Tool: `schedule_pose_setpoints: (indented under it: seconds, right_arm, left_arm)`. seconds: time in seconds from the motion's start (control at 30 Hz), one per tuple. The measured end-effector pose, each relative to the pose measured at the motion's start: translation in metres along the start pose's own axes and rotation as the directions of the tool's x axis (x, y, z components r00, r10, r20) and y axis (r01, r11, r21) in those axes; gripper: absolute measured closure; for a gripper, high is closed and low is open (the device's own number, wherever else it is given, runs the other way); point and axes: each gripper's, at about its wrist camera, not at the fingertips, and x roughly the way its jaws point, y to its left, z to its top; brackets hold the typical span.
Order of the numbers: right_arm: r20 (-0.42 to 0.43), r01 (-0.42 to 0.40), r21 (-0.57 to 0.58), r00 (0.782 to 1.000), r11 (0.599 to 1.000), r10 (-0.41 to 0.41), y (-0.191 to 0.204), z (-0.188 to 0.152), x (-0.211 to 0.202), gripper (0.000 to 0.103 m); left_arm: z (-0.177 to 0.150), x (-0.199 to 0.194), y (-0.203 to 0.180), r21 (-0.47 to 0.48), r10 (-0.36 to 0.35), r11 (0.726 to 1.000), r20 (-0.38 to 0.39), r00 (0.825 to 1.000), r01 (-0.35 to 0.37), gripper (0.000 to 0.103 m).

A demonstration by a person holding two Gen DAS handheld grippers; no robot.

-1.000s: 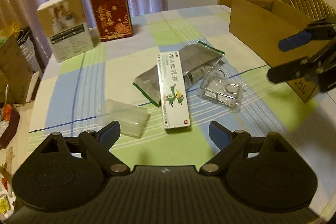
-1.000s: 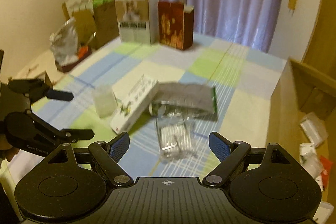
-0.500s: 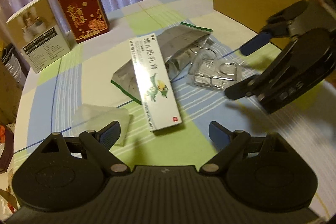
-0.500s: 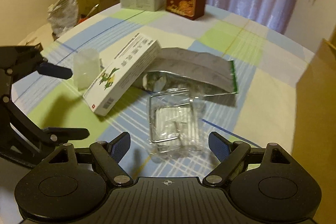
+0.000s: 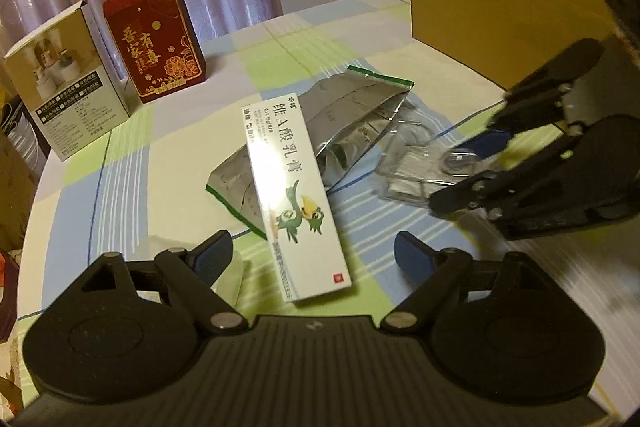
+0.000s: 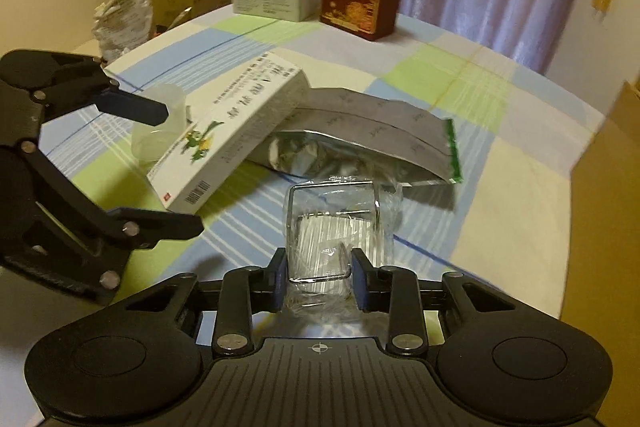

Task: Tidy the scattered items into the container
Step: 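Grasp the clear plastic rack with the right gripper while the left grasps the white-green ointment box, then carry the clear rack and ointment box over the cardboard box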

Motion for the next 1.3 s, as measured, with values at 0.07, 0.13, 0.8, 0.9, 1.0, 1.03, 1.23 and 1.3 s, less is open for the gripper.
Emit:
schedule_pose_setpoints:
  seconds: [0.07,0.13,0.8,0.9,1.0,1.03,1.23,1.3]
  right_arm:
    - [0.001,0.015,0.030,1.000,0.999,-0.015,-0.003,-0.005,-0.006,0.068]
    - [0.000,0.021,0.053,1.000,0.998,-0.021,-0.005,-0.010,-0.011,0.068]
    - [-0.050,0.017,0.148,0.999,0.989,-0.010,0.007,-0.066,-0.076,0.069]
    - [-0.047,0.020,0.161,0.999,0.987,-0.012,0.010,-0.072,-0.081,0.069]
    - [-0.037,0.024,0.184,0.999,0.983,-0.017,0.011,-0.075,-0.083,0.068]
    - [-0.034,0.024,0.192,0.999,0.981,-0.018,0.011,-0.076,-0.083,0.068]
    - [-0.024,0.023,0.206,1.000,0.978,-0.018,0.010,-0.074,-0.080,0.068]
    - [-0.019,0.024,0.205,1.000,0.978,-0.020,0.010,-0.074,-0.079,0.068]
  left_arm:
    - [0.003,0.006,-0.001,-0.002,0.003,1.000,-0.003,1.000,-0.003,0.026]
    - [0.005,0.012,-0.002,-0.001,0.010,1.000,-0.013,1.000,-0.010,0.040]
    - [-0.018,-0.032,-0.040,0.011,-0.073,0.997,-0.134,0.988,0.076,0.069]
    - [-0.025,-0.036,-0.052,0.039,-0.058,0.997,-0.148,0.987,0.064,0.062]
    - [-0.025,-0.033,-0.053,0.033,-0.056,0.998,-0.151,0.987,0.062,0.058]
    - [-0.024,-0.031,-0.052,0.025,-0.056,0.998,-0.153,0.987,0.060,0.058]
    - [-0.018,-0.014,-0.045,-0.024,-0.071,0.997,-0.167,0.983,0.068,0.058]
    - [-0.018,-0.012,-0.044,-0.032,-0.083,0.996,-0.164,0.983,0.079,0.058]
